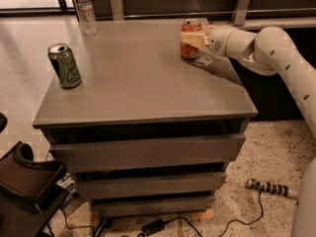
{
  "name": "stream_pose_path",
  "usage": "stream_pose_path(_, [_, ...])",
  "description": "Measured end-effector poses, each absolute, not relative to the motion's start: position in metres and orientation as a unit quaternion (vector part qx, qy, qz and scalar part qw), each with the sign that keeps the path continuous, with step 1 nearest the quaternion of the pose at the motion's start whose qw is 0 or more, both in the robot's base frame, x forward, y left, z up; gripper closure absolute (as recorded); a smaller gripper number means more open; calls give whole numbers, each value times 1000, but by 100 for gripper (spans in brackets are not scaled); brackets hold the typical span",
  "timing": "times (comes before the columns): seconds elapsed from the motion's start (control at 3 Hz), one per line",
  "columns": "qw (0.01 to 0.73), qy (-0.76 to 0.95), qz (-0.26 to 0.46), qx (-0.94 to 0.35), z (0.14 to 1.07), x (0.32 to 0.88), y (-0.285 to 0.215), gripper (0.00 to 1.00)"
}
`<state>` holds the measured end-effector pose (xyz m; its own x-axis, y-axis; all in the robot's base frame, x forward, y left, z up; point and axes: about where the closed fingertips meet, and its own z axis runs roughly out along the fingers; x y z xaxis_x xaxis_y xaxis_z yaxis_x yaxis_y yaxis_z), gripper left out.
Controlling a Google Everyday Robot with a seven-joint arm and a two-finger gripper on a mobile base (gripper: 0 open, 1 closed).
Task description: Move coke can near green can
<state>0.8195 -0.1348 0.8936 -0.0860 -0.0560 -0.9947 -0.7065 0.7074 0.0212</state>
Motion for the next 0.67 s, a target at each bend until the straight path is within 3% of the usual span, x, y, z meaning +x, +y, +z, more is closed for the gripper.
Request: stream_pose_path(0.67, [623,681,216,-319,946,772,-123,100])
